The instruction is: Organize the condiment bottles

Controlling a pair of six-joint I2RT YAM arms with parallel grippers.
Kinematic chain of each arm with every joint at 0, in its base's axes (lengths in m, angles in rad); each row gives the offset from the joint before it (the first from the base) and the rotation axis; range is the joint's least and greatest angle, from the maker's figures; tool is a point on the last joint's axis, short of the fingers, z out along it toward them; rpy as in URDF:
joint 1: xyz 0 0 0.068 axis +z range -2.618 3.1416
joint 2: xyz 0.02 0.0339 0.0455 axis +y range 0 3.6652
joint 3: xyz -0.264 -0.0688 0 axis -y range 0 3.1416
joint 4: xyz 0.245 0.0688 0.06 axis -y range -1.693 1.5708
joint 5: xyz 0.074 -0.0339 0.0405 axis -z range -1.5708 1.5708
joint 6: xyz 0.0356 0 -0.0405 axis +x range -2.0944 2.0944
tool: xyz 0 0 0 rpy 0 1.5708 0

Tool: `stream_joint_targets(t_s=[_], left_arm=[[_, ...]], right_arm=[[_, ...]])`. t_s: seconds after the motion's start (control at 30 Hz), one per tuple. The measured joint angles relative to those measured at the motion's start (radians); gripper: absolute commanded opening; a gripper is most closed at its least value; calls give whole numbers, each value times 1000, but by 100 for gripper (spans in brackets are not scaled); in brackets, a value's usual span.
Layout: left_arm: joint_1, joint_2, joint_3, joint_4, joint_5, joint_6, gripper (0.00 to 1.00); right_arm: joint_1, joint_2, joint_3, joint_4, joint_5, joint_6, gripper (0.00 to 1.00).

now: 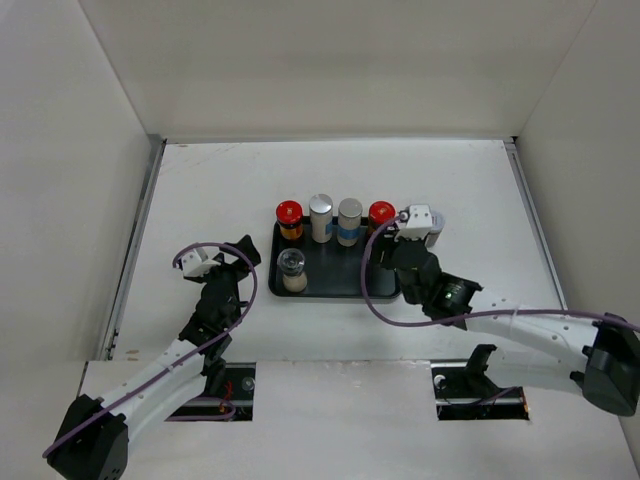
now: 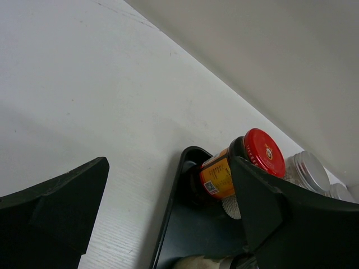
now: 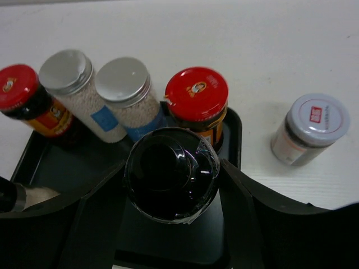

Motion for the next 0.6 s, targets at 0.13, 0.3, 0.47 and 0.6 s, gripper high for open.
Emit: stream_joint_targets(t_s=[0.13, 0.3, 0.47, 0.6], left_arm=[[1, 0, 0, 0, 0, -1, 99], [2, -7, 0, 0, 0, -2, 100], [2, -10, 0, 0, 0, -2, 100], [2, -4, 0, 6, 0, -2, 100]], right_arm=[[8, 72, -24, 8, -33, 41, 59], [8, 120, -69, 13, -68, 84, 60], [8, 161, -81, 16, -79, 113, 72], [8, 162, -90, 39, -82, 138, 93]])
